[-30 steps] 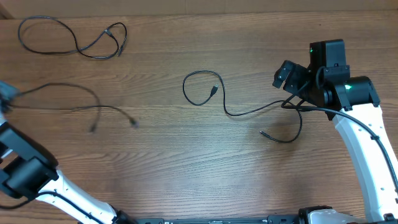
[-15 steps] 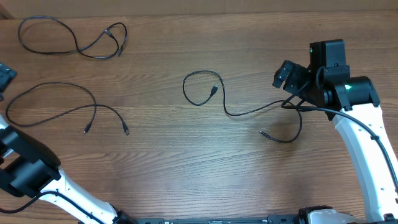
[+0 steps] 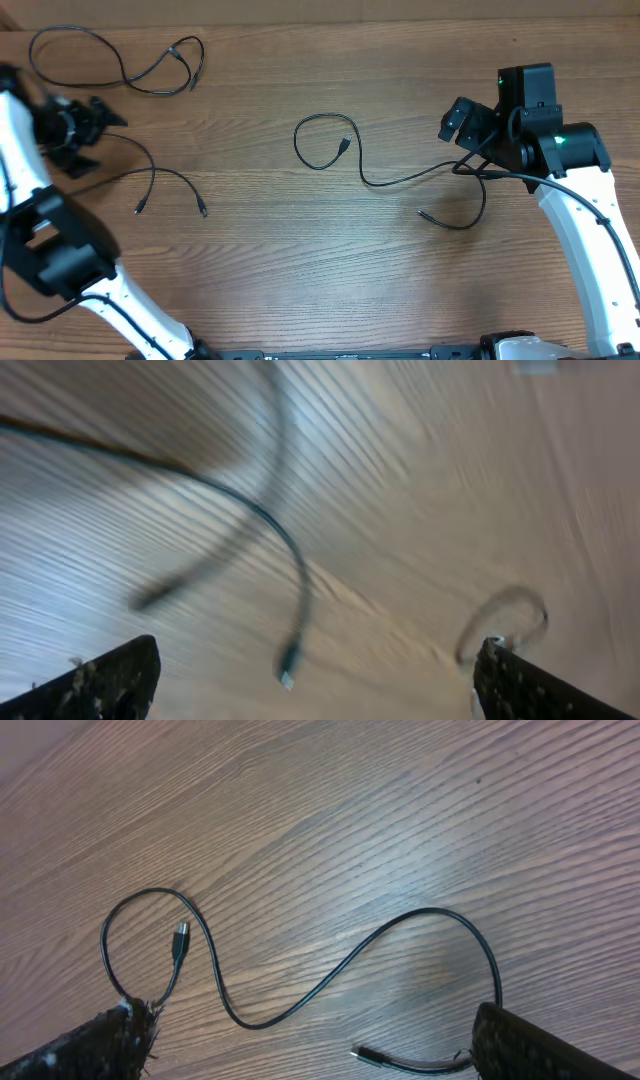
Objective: Untangle cables
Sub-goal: 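Move the left gripper up to the cable pile at upper left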
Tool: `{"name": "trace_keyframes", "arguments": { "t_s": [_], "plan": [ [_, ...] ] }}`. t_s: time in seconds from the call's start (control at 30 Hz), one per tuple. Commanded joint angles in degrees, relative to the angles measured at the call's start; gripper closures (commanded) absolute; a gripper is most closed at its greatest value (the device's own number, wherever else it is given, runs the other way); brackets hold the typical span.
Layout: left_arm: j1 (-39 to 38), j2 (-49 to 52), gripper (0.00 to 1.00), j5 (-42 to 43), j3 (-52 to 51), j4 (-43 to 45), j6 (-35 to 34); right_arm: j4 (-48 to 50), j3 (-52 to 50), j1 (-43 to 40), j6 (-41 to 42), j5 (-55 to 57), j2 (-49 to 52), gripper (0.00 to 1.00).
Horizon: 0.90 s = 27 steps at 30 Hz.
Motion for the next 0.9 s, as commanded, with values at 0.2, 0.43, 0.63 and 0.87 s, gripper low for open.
{"name": "trace_keyframes", "arguments": {
  "t_s": [0.2,0.43,0.63,0.87],
  "plan": [
    [-15.72,0.26,0.00,-3.78,-0.15,-3.74,0.87,0.11,0.07,-0.13,-0.17,0.57,-0.11,0.00],
    [-25.64,0.26,0.00,-19.34,-0.15,-4.22,-5.77,0.11,0.07,-0.13,-0.17,0.57,-0.11,0.00],
    [-30.03,0.26,0.00,-24.85,-0.15,-3.28,-6.23,0.11,0.07,-0.13,-0.17,0.57,-0.11,0.00],
    [-31.45,0.26,0.00,-32.24,-0.15,-1.53,-6.19,0.11,0.07,-0.13,-0.17,0.57,-0.11,0.00]
  ]
}}
